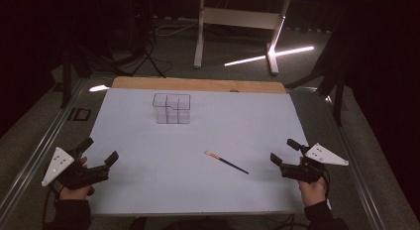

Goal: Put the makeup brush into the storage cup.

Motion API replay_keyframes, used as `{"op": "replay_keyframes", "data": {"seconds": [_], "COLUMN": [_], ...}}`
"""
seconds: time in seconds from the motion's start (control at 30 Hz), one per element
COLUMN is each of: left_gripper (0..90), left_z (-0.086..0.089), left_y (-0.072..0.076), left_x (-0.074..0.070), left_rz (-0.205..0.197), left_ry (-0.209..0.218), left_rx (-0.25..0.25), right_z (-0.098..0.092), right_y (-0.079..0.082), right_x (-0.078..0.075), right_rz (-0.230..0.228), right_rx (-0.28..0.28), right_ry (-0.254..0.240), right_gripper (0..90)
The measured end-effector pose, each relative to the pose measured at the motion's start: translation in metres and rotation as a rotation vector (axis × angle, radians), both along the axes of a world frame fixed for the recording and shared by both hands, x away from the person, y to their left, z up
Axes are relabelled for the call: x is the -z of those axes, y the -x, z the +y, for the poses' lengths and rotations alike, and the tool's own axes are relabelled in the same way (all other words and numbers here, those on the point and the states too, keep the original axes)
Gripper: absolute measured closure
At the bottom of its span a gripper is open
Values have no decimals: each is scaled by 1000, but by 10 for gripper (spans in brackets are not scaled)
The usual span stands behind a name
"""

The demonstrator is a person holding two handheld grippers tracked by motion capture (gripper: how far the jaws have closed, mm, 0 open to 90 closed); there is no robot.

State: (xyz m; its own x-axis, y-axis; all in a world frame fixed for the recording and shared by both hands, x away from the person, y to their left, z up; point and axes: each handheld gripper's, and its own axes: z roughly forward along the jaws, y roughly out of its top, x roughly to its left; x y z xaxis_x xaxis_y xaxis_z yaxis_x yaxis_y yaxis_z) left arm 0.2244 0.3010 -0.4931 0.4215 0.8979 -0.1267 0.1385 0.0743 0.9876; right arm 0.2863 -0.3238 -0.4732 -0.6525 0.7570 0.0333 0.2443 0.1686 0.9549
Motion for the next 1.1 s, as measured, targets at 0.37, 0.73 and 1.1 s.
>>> {"op": "replay_keyframes", "data": {"seconds": [0.37, 0.73, 1.1], "left_gripper": [0, 0, 0], "left_z": [0, -3, -3], "left_y": [0, 1, 0], "left_x": [-1, -2, -2], "left_rz": [-3, -4, -4], "left_ry": [15, 8, 24], "left_rx": [8, 25, 34], "right_z": [0, 1, 6], "right_y": [0, 1, 5], "right_x": [0, -1, -24], "right_rz": [17, 60, 50], "right_rx": [3, 13, -8], "right_ry": [23, 23, -15], "right_gripper": [135, 140, 151]}}
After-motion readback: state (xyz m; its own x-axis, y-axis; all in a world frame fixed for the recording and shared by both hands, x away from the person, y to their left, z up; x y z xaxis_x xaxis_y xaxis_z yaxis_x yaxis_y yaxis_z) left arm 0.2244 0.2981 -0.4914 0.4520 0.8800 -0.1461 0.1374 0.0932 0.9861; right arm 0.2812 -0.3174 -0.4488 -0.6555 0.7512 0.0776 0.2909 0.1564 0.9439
